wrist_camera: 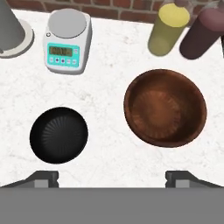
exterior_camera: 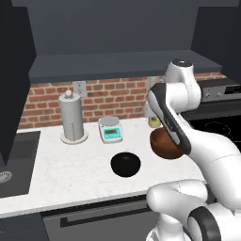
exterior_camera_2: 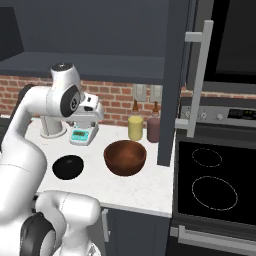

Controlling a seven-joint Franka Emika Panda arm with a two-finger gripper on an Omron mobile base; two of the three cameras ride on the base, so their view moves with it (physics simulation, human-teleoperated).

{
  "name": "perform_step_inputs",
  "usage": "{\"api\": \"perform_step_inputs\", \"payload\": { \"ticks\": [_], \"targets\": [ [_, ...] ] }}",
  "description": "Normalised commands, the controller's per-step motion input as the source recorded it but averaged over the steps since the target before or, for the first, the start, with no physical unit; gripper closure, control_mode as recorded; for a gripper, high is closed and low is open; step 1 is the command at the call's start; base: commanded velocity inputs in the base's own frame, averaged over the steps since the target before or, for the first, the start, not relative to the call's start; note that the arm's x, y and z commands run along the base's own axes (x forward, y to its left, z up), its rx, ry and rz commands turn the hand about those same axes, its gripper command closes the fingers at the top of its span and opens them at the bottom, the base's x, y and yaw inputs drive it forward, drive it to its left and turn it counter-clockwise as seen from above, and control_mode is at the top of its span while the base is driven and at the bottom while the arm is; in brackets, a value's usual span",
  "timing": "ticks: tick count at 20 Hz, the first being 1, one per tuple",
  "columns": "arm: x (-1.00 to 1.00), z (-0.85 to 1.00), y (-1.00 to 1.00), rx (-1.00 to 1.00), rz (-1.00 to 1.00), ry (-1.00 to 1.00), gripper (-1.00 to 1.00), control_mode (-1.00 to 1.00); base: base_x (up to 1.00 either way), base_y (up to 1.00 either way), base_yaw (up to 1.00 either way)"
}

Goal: Pick up the bowls on the counter and stack them on top of one another in the open cabinet. Place the smaller bowl on top of the larger bowl.

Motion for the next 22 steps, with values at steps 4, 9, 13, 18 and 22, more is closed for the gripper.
{"api": "perform_step_inputs", "payload": {
  "ticks": [4,9,13,18,22],
  "targets": [
    [-0.27,-0.96,0.47,-0.02,0.05,-0.10,-1.00,-1.00,0.00,0.00,0.00],
    [0.09,-0.89,0.52,0.09,0.01,-0.02,-1.00,-1.00,0.00,0.00,0.00],
    [0.17,-0.74,0.51,0.04,0.00,0.00,-1.00,-1.00,0.00,0.00,0.00],
    [0.04,-0.35,0.21,-0.01,0.00,0.06,-1.00,-1.00,0.00,0.00,0.00],
    [0.00,-0.03,0.02,-0.04,0.00,0.14,-1.00,-1.00,0.00,0.00,0.00]
  ]
}}
